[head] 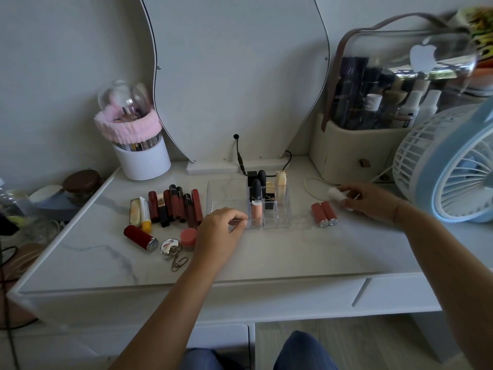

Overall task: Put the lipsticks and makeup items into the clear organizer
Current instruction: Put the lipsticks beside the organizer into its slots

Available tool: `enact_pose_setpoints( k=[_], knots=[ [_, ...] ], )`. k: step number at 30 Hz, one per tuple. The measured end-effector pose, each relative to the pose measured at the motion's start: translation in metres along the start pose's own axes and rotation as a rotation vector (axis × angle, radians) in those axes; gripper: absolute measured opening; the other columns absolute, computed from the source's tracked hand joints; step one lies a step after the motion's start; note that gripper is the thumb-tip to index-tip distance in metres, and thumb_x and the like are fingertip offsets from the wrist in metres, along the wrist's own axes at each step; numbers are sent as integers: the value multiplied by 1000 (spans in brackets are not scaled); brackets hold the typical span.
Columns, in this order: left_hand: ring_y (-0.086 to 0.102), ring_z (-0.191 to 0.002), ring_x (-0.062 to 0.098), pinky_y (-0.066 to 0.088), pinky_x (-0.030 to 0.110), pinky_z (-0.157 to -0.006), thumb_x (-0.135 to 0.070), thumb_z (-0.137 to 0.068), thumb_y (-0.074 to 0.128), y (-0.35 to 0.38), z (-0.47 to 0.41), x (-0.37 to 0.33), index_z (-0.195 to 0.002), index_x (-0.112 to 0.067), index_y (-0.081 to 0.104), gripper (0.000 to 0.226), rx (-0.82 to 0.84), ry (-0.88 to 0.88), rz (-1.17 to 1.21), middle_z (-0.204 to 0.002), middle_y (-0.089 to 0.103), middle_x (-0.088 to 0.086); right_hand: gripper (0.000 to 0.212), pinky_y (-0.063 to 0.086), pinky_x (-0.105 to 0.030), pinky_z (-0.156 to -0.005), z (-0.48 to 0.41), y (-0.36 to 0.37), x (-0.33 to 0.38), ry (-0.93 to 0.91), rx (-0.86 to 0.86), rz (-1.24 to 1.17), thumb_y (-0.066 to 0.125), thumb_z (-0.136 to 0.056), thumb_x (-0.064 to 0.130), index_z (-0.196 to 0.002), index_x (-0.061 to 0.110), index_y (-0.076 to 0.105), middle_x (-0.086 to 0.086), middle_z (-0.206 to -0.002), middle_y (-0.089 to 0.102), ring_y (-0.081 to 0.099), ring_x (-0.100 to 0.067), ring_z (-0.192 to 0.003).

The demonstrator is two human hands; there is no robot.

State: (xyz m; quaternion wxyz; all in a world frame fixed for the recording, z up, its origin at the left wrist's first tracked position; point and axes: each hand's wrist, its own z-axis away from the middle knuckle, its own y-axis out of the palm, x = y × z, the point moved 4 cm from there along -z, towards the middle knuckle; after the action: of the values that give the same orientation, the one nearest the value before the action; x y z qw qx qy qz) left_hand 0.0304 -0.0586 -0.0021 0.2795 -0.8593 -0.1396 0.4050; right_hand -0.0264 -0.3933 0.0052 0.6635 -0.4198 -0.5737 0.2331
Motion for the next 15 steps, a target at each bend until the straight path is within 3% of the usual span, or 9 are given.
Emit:
enact_pose_setpoints(
  k=[3, 7, 11, 15],
  knots=[
    [64, -78, 11, 51, 23, -73, -8, -79, 69, -1, 0, 0, -87, -13, 71, 10, -4, 3, -1, -85, 72, 0, 45, 44, -21, -59, 2, -6, 19, -37, -108, -134, 57, -89, 17, -132, 13, 46, 1, -87, 57, 55, -10, -67],
    [64, -78, 10, 48, 15, -71, -8, -79, 69, 0, 0, 0, -87, -12, 71, 10, 1, -3, 6, -85, 72, 0, 40, 55, -20, -55, 13, -4, 72, -191, -148, -464, 57, -88, 7, -124, 14, 43, -5, -89, 57, 63, -9, -58],
    [64, -80, 10, 49, 17, -73, -7, -80, 68, -1, 1, -1, -89, -13, 71, 12, 7, -6, 19, -87, 72, 0, 24, 54, -19, -60, 20, 12, 122, -368, -219, -345, 59, -86, 22, -109, 22, 50, 5, -87, 62, 65, -7, -66],
    [65, -82, 12, 53, 27, -75, -7, -80, 67, -2, 2, -1, -90, -13, 71, 12, 1, -13, 23, -88, 72, 0, 16, 48, -16, -66, 15, 24, 137, -367, -324, -176, 59, -86, 29, -101, 21, 58, 8, -84, 62, 59, -5, -72]
  ],
)
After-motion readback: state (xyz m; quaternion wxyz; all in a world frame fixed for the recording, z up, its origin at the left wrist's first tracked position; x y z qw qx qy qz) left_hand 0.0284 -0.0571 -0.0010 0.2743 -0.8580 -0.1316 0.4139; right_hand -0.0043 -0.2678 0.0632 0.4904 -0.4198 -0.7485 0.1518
